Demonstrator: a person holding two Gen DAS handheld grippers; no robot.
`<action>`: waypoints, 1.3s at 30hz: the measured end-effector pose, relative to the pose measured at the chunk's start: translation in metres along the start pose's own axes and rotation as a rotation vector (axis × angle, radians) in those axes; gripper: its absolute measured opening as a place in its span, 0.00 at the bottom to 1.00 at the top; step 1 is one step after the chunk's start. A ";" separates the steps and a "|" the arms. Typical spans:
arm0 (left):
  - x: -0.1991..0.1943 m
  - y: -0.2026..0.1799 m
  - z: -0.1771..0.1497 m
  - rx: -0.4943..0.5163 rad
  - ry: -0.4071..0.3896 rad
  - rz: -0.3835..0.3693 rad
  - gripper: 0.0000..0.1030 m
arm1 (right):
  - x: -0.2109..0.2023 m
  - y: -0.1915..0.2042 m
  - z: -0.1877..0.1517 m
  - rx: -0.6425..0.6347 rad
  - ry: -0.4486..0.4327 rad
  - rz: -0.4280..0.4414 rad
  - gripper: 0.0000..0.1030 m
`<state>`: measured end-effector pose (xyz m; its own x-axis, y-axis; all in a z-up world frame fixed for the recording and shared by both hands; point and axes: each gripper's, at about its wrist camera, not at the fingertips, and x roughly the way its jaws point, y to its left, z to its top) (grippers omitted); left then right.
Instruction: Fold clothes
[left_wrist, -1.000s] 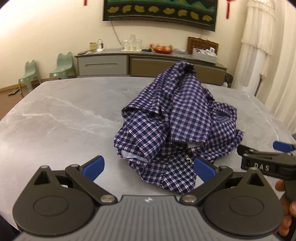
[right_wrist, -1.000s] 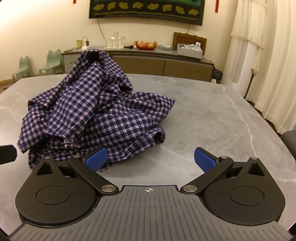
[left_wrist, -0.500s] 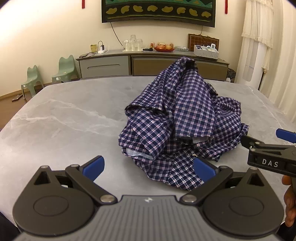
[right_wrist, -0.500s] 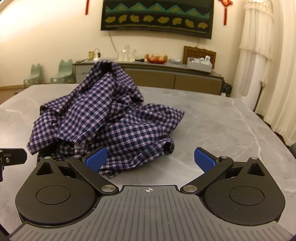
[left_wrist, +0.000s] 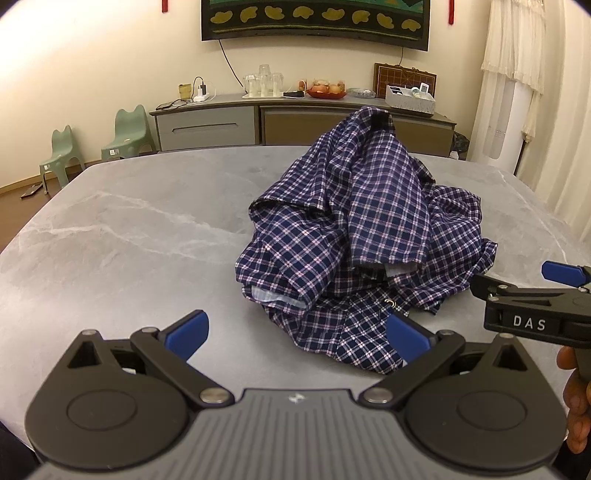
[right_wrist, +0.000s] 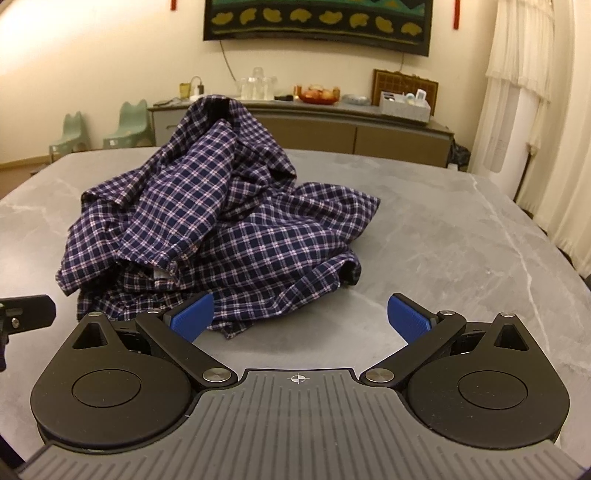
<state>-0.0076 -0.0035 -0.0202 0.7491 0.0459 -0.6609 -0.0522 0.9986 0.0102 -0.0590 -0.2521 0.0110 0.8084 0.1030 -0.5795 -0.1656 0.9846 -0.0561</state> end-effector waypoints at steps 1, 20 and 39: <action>0.000 0.000 0.000 0.000 0.001 0.000 1.00 | 0.000 0.001 0.000 -0.001 0.001 -0.001 0.99; 0.005 -0.004 -0.005 0.012 -0.011 -0.034 0.00 | -0.001 0.006 -0.001 -0.037 0.016 0.068 0.00; 0.010 0.022 0.008 -0.119 -0.024 -0.047 0.91 | 0.008 0.008 -0.001 -0.024 0.032 0.027 0.80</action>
<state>0.0039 0.0194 -0.0209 0.7682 0.0008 -0.6402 -0.0935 0.9894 -0.1109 -0.0545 -0.2440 0.0048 0.7850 0.1241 -0.6069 -0.2009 0.9778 -0.0599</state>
